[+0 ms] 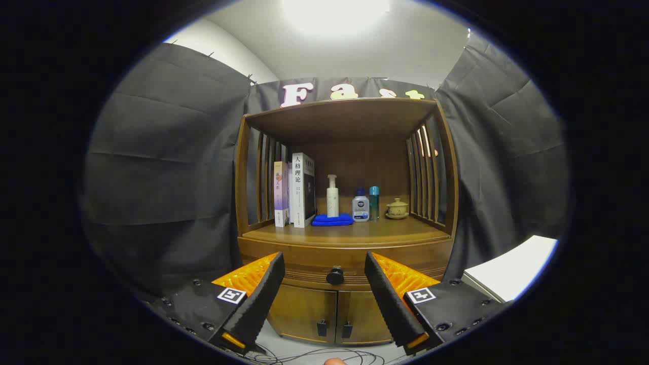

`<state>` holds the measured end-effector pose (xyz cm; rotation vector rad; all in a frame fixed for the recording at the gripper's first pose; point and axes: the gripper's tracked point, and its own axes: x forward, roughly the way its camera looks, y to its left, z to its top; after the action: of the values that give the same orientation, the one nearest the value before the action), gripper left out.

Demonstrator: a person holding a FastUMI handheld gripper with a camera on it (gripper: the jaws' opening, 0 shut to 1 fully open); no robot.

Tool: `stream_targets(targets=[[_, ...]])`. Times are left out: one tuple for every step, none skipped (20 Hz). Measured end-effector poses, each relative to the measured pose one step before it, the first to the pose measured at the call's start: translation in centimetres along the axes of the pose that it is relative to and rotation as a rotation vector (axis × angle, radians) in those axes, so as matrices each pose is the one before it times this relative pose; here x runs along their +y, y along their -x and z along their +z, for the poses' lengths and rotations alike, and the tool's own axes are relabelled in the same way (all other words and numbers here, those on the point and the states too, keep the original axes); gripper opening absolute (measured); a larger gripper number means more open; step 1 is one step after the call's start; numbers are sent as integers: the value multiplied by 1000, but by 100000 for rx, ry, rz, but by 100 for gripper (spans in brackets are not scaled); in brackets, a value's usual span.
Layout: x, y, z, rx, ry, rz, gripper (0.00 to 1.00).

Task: Pull open the drawer, take out the items inside it, and place them on the countertop above the cabinet.

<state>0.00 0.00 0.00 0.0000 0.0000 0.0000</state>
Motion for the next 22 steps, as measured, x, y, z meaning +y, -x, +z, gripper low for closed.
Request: stream_targets(targets=[[-107,-27,55,-215,-19,-174,99],[-23,26,156,-476,-78,-171,99],[-45,56,94,-235,-144,-182,99],[-12,6,17,-302,-186,27,99],[-50,-23,53,-218,-10,-176,99],[-75,-34,-76,94,115,-138,99],[37,-53,-90,31,-28,54,99],[-1,-32,-32,79,-45,51,99],[-43,14,-2,-7,-47,-135,99],[25,17,47,-37,-105,107,99],[53,21,36,41,-159,90,99],[-19,2,-11,-25,-72,92,99],[66,-50,-39,-194,80,8,99],[40,22,34,-111,142,89,99],[13,-72,22,-122,53,77,99],[45,-28,39,-107,-133,174,99],[46,-53,-52,-42,-154,207,99],[41,-74,36,-148,-107,93,99],[29,-91,12,-214,66,246,99],[18,-148,61,-157,356,153,99],[-80,-175,-104,-78,393,-136,99],[-24,-177,38,-159,101,133,99]])
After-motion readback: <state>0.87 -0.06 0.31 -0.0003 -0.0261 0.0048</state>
